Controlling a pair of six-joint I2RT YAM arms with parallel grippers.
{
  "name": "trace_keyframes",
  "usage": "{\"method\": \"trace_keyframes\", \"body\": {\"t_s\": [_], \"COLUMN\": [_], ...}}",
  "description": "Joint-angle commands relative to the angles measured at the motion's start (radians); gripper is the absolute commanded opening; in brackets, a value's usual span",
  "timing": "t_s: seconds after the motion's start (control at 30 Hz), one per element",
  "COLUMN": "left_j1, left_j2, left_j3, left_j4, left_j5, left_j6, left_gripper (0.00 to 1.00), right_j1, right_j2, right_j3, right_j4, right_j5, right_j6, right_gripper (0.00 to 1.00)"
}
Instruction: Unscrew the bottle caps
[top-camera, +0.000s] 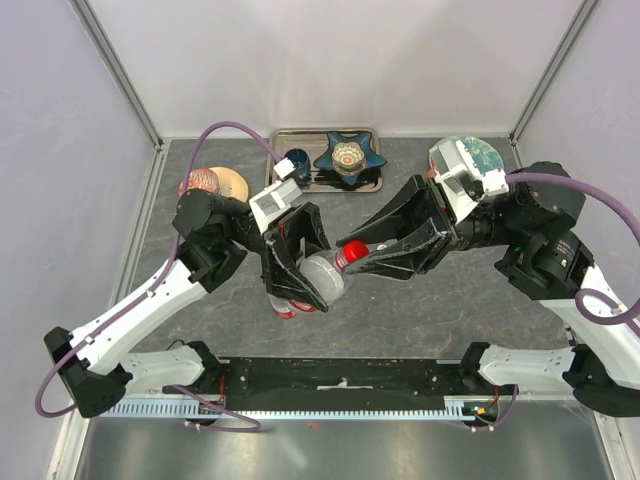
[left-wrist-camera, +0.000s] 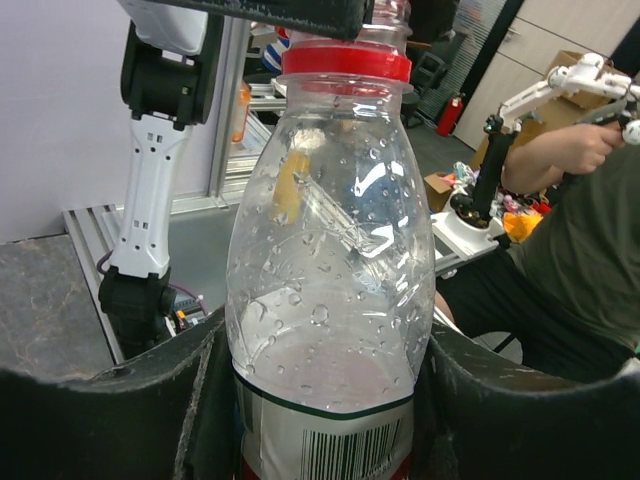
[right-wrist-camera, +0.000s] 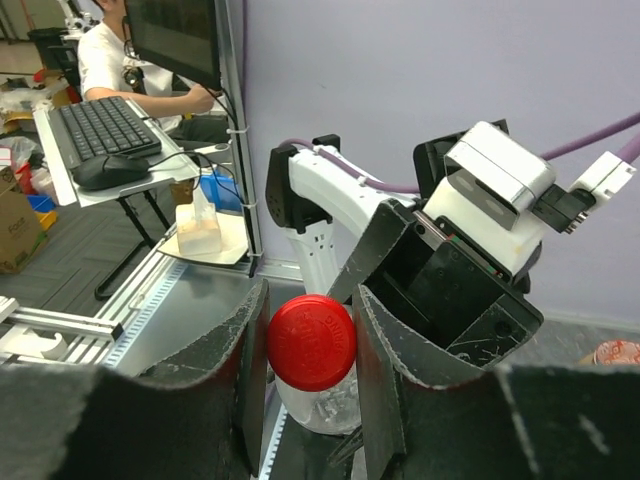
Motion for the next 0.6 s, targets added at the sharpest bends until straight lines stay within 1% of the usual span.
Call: {"method": "trace_keyframes", "body": {"t_s": [0.0,0.03,0.13,0.23,0.33,0.4,0.43,0.47,0.57], "left_j1": [0.009,0.009,0.009,0.01,0.009,0.01,0.009,0.009,0.009], "left_j2": [0.005,0.012,0.024,0.023,0.015,0.003,-0.003,-0.006,-0.018], "left_j3": [0.023,0.022,0.017,0.01,0.002,-0.003,-0.003,-0.006,-0.007], "left_j4": [0.184,0.187,0.194,0.194,0.175,0.12,0.09,0.053,-0.042], "left_j5": [-0.014,-0.015,-0.012,-0.014,-0.014,-0.021,-0.024,-0.027,-0.041], "left_j6": [-0.085,-0.085,-0.085,-0.077,-0.056,-0.01,0.012,0.044,0.116], "left_gripper": [0.58,0.58,0.58,0.58,0.58,0.58,0.58,0.58,0.58], "right_j1": [0.002,0.002,0.002,0.002,0.002,0.002,0.004,0.002,0.002], "right_j2": [-0.016,-0.017,-0.017,0.009,0.009,0.001,-0.01,-0.016,-0.016], "right_j3": [-0.013,-0.009,0.025,0.089,0.097,0.105,0.108,0.108,0.134], "right_j4": [-0.018,0.034,0.092,0.098,0.097,0.095,0.098,0.105,0.109], "right_j5": [-0.155,-0.165,-0.17,-0.187,-0.158,-0.09,-0.045,0.033,0.144], "right_j6": [0.015,0.033,0.073,0.091,0.084,0.07,0.072,0.073,0.084], "right_gripper": [0.0,0.0,0.0,0.0,0.0,0.0,0.0,0.0,0.0]}}
